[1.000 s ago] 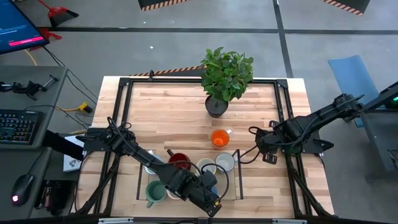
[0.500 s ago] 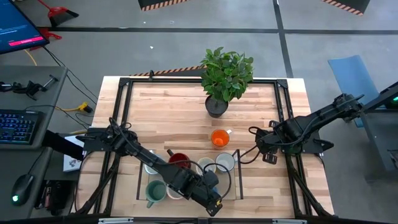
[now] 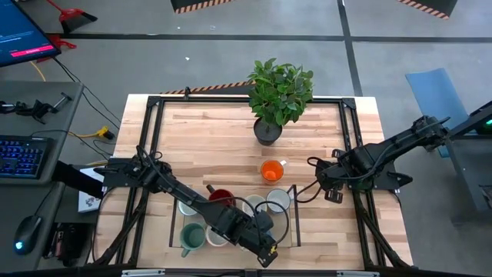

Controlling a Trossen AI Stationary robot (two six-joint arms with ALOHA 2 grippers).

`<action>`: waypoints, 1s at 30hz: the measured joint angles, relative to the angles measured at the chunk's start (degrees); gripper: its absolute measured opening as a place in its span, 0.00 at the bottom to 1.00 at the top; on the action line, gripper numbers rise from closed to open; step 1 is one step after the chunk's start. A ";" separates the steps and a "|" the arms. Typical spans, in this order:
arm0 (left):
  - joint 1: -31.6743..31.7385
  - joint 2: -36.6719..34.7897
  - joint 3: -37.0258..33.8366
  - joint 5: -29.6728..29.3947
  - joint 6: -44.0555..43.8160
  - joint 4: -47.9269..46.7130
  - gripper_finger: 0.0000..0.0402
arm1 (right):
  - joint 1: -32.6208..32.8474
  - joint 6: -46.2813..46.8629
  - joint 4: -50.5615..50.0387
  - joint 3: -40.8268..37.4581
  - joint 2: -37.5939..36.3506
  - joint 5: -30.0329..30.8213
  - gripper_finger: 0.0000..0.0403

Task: Place coffee mugs
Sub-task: Put the blue mug on the shelf

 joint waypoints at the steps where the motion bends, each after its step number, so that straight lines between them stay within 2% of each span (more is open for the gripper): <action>1: 0.15 0.02 0.00 0.01 0.38 0.14 0.00 | -0.02 0.00 0.00 0.00 0.00 0.00 0.18; 27: 0.75 0.00 0.00 2.04 0.34 0.39 0.01 | 0.00 -1.49 0.00 0.00 0.00 1.73 0.18; 30: 0.69 -0.09 1.29 2.17 0.20 -1.77 0.01 | -0.01 -1.43 0.00 0.00 0.00 1.74 0.18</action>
